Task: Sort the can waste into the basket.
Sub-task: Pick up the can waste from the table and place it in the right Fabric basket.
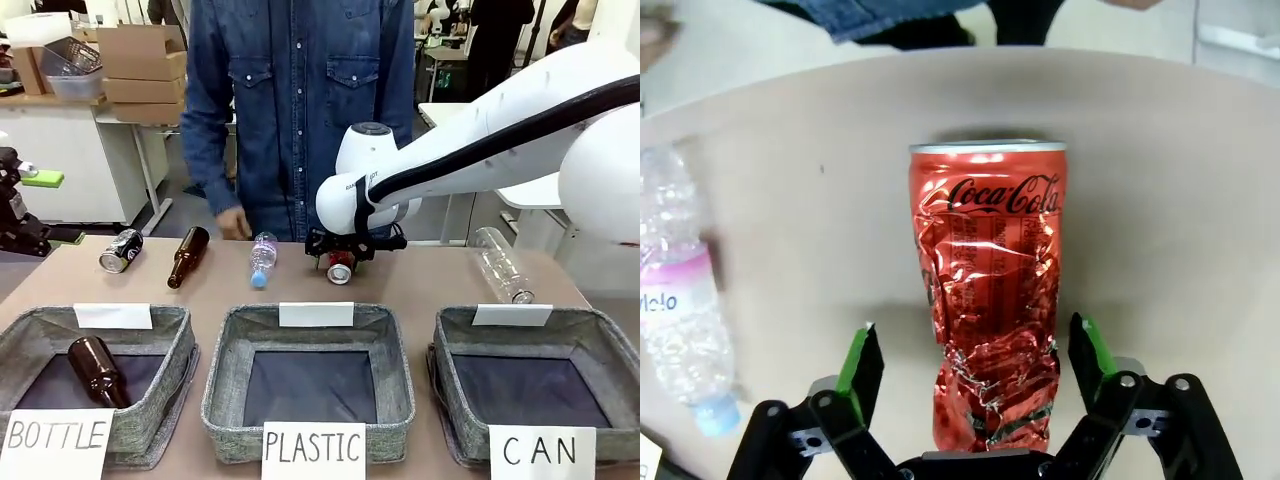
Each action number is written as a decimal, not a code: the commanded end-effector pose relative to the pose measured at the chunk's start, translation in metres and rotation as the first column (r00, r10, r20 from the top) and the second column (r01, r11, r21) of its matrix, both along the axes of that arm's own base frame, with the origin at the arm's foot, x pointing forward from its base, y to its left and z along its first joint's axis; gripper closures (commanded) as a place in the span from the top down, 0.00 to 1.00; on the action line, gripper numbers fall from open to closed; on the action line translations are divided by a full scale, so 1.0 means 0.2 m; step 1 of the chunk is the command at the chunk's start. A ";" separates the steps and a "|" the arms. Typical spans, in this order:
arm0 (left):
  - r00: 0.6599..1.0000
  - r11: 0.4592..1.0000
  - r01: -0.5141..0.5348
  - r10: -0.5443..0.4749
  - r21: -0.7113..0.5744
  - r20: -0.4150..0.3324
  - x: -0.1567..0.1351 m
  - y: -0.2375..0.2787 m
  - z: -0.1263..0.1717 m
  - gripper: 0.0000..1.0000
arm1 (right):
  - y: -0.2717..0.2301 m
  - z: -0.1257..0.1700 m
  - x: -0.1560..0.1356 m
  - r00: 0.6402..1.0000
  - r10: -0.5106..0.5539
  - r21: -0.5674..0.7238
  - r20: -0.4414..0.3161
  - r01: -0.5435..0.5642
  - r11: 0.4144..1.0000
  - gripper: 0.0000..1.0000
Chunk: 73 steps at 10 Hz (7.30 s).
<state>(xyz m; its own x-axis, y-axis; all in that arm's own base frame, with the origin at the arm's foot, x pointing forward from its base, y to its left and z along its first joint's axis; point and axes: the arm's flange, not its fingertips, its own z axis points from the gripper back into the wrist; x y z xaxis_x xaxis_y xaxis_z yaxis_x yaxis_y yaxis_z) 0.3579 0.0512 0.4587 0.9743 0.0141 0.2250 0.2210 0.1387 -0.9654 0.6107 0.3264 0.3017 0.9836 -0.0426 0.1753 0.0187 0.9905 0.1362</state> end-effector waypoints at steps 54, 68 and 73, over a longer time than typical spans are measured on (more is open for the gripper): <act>1.000 1.000 0.007 -0.006 -0.014 0.024 0.00 0.00 0.01 1.00 | -1.78 0.83 -1.36 0.948 0.276 0.940 0.156 -0.229 0.254 1.00; 0.988 0.990 -0.062 0.043 0.127 0.146 -0.06 0.00 0.04 1.00 | -1.78 0.83 -1.36 0.948 0.276 0.940 0.156 -0.229 0.254 1.00; 0.837 0.165 -0.509 0.322 0.845 0.442 0.49 -0.08 -0.02 1.00 | -1.78 0.83 -1.36 0.948 0.276 0.940 0.156 -0.229 0.254 1.00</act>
